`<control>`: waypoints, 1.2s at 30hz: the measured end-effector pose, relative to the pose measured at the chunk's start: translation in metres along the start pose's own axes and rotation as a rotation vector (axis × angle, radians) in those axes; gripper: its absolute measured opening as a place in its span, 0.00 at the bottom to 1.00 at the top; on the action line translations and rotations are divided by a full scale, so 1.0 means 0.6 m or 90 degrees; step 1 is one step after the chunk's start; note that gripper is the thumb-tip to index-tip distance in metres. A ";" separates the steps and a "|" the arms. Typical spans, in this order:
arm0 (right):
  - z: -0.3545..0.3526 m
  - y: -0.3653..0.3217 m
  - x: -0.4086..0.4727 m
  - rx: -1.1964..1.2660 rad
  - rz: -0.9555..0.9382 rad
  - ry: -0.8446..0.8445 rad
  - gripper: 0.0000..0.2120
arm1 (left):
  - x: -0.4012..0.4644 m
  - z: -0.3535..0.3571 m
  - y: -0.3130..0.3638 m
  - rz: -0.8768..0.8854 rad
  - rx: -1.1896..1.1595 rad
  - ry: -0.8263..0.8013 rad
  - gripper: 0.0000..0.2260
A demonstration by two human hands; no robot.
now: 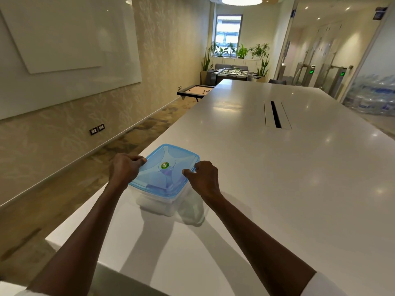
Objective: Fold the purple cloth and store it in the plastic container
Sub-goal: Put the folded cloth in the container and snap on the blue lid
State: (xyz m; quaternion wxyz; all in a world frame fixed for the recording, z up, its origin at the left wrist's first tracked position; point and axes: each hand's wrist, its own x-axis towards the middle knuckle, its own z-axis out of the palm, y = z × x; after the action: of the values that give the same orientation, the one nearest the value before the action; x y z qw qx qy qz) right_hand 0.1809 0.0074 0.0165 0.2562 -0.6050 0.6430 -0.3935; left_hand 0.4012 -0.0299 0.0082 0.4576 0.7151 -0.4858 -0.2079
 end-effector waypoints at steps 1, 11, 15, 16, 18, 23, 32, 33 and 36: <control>0.000 0.002 -0.002 0.000 -0.012 0.003 0.17 | 0.000 0.001 -0.002 -0.011 -0.012 0.006 0.11; 0.013 0.004 -0.030 0.020 -0.039 -0.022 0.18 | -0.015 0.012 -0.009 -0.117 -0.067 0.019 0.17; 0.015 0.001 -0.033 0.066 -0.027 -0.052 0.19 | -0.016 0.008 -0.012 -0.165 -0.028 -0.021 0.25; 0.016 0.001 -0.034 0.078 -0.026 -0.059 0.17 | -0.017 0.009 -0.014 -0.165 -0.031 -0.020 0.25; 0.020 0.004 -0.036 0.102 -0.018 -0.067 0.16 | -0.021 0.013 -0.019 -0.174 -0.053 -0.005 0.24; 0.027 0.010 -0.034 0.144 0.003 -0.073 0.18 | -0.021 0.015 -0.019 -0.186 -0.038 -0.002 0.23; 0.017 0.017 -0.015 0.019 -0.046 -0.100 0.20 | -0.003 0.016 0.008 -0.030 0.210 -0.070 0.18; 0.015 0.017 -0.010 0.009 -0.049 -0.111 0.20 | 0.003 0.018 0.013 -0.032 0.231 -0.083 0.18; 0.011 0.018 -0.001 -0.013 -0.056 -0.129 0.20 | 0.025 0.026 0.029 -0.041 0.241 -0.105 0.18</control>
State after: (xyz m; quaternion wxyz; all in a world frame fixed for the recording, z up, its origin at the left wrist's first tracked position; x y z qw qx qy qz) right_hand 0.1803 0.0060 0.0041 0.2963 -0.6717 0.5907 -0.3348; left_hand 0.3875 -0.0519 0.0173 0.2670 0.7840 -0.5288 -0.1856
